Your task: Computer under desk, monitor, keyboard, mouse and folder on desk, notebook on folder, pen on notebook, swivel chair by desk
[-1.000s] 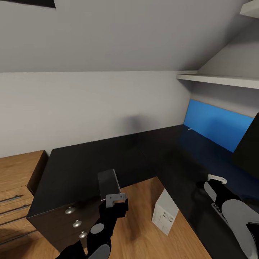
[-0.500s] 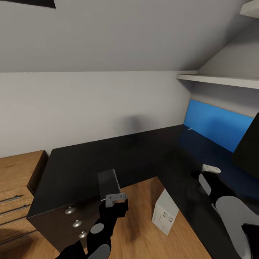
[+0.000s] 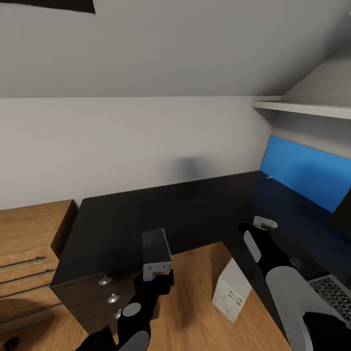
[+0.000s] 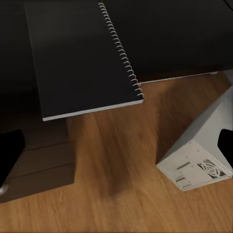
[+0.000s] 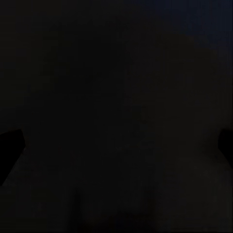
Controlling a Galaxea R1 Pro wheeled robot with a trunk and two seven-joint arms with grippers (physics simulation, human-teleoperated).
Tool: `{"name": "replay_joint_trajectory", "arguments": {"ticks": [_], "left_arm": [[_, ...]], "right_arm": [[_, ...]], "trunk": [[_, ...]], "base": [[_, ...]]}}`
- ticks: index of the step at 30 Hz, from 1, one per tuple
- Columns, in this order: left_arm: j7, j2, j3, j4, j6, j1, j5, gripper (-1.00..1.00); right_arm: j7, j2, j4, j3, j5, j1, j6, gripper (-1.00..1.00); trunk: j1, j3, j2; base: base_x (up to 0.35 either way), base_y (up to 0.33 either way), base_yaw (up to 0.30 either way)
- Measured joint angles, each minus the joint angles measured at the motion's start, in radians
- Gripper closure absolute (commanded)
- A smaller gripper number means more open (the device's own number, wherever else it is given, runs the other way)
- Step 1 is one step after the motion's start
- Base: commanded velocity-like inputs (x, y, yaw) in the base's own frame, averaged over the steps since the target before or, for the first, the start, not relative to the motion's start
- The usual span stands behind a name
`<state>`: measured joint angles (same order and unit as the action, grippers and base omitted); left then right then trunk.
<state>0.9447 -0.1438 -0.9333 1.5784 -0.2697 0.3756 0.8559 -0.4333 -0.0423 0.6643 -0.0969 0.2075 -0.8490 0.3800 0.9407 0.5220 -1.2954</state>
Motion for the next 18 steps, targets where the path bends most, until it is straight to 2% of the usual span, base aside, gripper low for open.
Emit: {"name": "replay_joint_trajectory", "arguments": {"ticks": [8, 18], "left_arm": [[0.0, 0.0, 0.0, 0.0, 0.0, 0.0, 0.0, -1.0], [0.0, -0.001, 0.002, 0.0, 0.0, 0.0, 0.0, -1.0]], "right_arm": [[-0.004, 0.023, 0.001, 0.001, -0.026, 0.008, -0.001, -1.0], [-0.004, 0.029, 0.001, 0.003, -0.042, 0.013, -0.002, -1.0]], "trunk": [[0.0, 0.0, 0.0], [0.0, 0.0, 0.0]], "base": [[0.0, 0.0, 0.276], [0.0, 0.0, 0.278]]}}
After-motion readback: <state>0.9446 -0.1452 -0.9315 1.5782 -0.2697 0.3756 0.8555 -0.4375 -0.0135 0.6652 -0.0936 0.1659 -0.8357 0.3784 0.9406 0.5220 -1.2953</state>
